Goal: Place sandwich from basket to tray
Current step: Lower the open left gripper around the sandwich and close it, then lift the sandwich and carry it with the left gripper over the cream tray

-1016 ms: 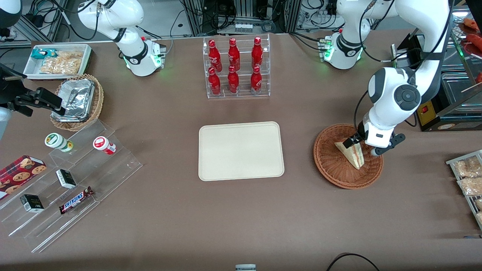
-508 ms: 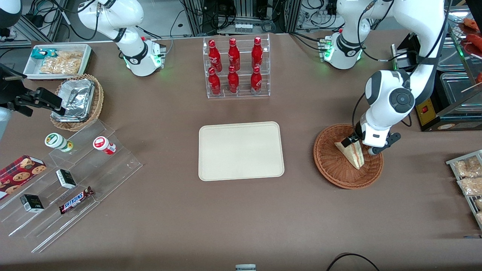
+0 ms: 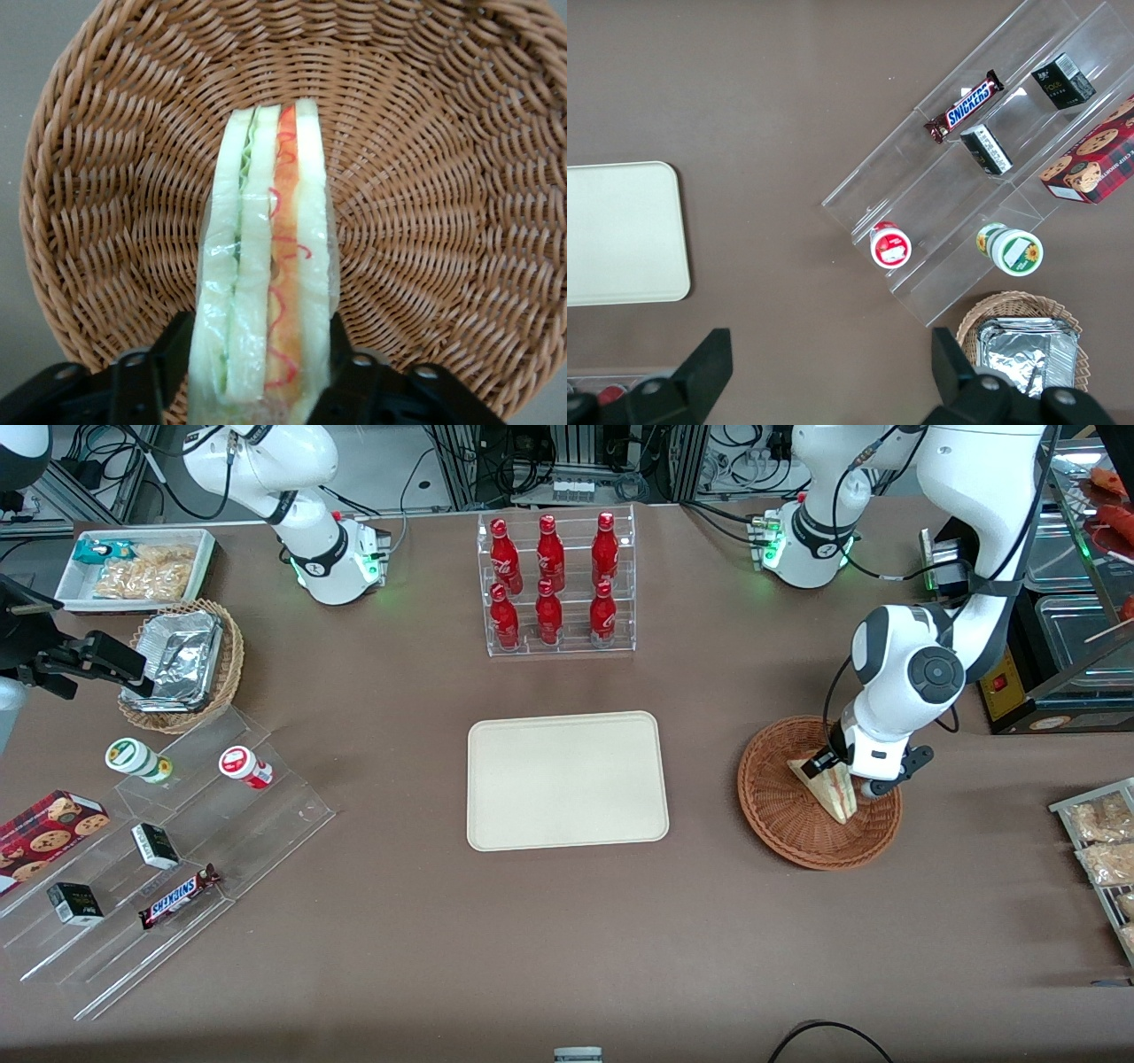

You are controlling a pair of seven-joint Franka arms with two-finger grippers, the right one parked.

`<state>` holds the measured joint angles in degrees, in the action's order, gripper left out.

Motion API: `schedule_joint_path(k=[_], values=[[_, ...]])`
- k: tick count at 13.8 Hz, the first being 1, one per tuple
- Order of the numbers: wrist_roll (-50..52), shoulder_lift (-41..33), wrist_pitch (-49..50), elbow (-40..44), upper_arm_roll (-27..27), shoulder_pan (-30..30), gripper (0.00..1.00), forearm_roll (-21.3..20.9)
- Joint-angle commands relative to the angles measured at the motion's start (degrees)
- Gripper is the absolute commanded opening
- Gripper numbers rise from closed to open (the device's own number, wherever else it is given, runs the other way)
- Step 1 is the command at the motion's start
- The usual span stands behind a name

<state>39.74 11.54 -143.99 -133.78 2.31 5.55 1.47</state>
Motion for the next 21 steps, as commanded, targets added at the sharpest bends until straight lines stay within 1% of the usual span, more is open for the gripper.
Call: schedule_joint_path(k=[1,3,5,6,7,8,9,11,12,14,17,21], values=[[0.2,0.0,0.4,1.8,0.1,0.1,0.08,0.5],[-0.1,-0.4,3.1,3.7,0.1,0.4,0.05,0.4],[-0.8,-0.2,12.5,9.2,0.3,0.8,0.05,0.2],[-3.9,0.1,18.5,12.7,0.9,1.6,0.05,-0.3],[-9.9,0.4,23.4,16.1,1.0,2.7,0.05,-0.3],[-14.7,0.9,26.5,18.4,1.0,2.9,0.06,-0.3],[-18.8,1.6,28.5,20.7,1.3,3.1,0.07,-0.2],[-19.9,4.1,29.2,24.4,5.1,3.1,0.08,-0.6],[-19.6,5.0,29.1,25.3,5.7,3.1,0.05,-0.6],[-18.4,6.5,29.1,27.6,8.7,3.6,0.00,-0.7],[-13.2,10.1,29.1,32.0,8.8,8.8,0.00,-1.1],[-3.8,17.0,28.9,39.9,8.8,16.1,0.00,-1.6]])
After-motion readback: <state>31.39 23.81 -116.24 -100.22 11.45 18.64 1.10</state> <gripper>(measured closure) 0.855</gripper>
